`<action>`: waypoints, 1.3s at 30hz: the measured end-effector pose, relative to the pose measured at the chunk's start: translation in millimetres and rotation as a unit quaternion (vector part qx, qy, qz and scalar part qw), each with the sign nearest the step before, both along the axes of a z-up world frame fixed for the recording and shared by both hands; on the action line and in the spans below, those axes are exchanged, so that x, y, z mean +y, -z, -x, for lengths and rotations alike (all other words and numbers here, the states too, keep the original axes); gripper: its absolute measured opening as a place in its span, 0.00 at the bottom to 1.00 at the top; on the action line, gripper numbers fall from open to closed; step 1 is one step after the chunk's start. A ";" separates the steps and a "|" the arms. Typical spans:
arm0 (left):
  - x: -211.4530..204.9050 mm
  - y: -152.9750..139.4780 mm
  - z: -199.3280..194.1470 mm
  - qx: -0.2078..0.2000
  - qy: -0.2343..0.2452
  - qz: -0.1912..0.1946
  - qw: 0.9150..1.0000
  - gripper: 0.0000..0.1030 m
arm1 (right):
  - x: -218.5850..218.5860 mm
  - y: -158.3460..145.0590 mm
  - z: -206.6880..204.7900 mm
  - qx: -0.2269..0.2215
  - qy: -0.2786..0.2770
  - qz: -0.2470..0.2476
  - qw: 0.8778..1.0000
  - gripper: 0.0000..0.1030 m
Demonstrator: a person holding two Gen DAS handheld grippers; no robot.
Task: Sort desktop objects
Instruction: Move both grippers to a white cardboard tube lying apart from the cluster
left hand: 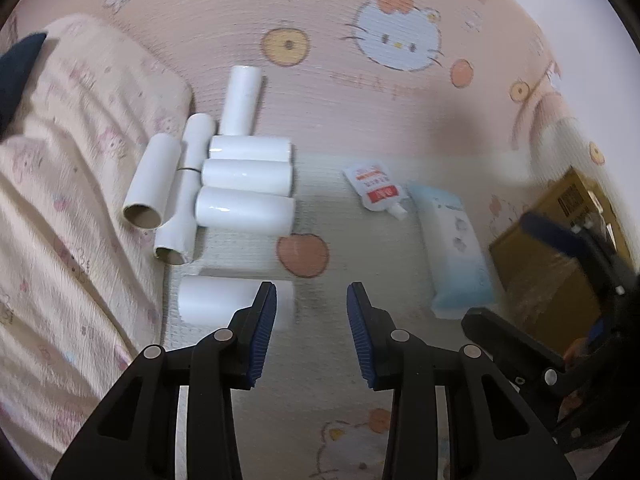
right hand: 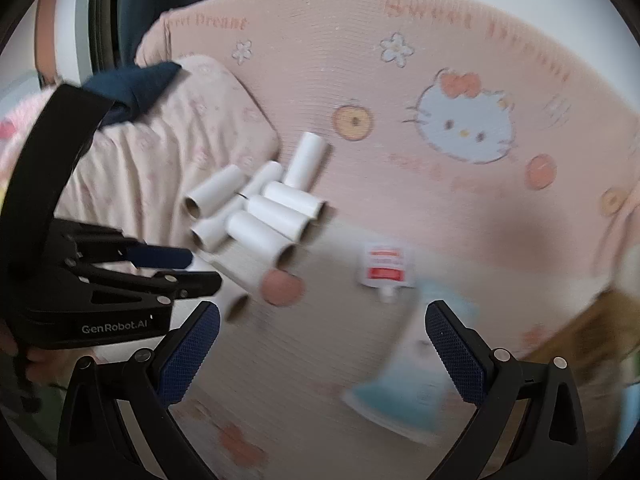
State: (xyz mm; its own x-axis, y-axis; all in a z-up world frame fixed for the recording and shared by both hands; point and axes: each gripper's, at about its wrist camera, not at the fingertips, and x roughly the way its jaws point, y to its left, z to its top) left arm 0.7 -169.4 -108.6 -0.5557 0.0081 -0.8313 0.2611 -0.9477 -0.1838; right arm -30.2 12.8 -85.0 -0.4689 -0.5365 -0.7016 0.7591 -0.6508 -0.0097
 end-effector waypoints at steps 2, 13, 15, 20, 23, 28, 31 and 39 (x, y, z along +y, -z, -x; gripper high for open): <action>-13.9 5.2 -4.9 0.010 -0.014 -0.003 1.000 0.39 | -4.4 12.0 6.2 -0.031 -0.009 0.029 0.999 0.99; -64.9 30.5 -13.6 0.025 -0.087 -0.001 0.996 0.52 | -38.4 70.0 34.0 -0.064 -0.006 0.022 0.998 0.99; -71.9 34.9 -12.7 0.030 -0.092 -0.028 0.995 0.64 | -44.3 84.5 37.2 -0.107 -0.011 0.021 0.994 0.99; -75.8 41.4 -7.7 0.029 -0.107 -0.029 0.993 0.65 | -53.2 102.3 29.0 -0.125 -0.023 0.020 0.992 0.96; -80.3 50.6 -8.0 0.019 -0.113 -0.049 0.992 0.65 | -60.1 104.9 28.1 -0.118 -0.030 0.008 0.993 0.81; -86.0 66.0 -7.2 0.001 -0.113 -0.101 0.988 0.54 | -66.6 114.7 33.2 -0.157 -0.039 -0.005 0.987 0.54; -81.5 68.0 -6.1 -0.005 -0.108 -0.089 0.990 0.43 | -67.8 113.5 29.4 -0.140 -0.050 -0.013 0.989 0.51; -46.1 68.7 4.9 -0.009 -0.051 -0.101 0.994 0.38 | -61.3 115.1 34.1 -0.143 -0.051 -0.019 0.988 0.47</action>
State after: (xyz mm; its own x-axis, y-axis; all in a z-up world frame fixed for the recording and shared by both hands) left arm -4.2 -215.4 -177.3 -0.5469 0.1199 -0.8286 0.3596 -0.8602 -0.3617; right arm -64.2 -48.4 -200.1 -0.1938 -0.5422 -0.8176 0.7961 -0.5739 0.1919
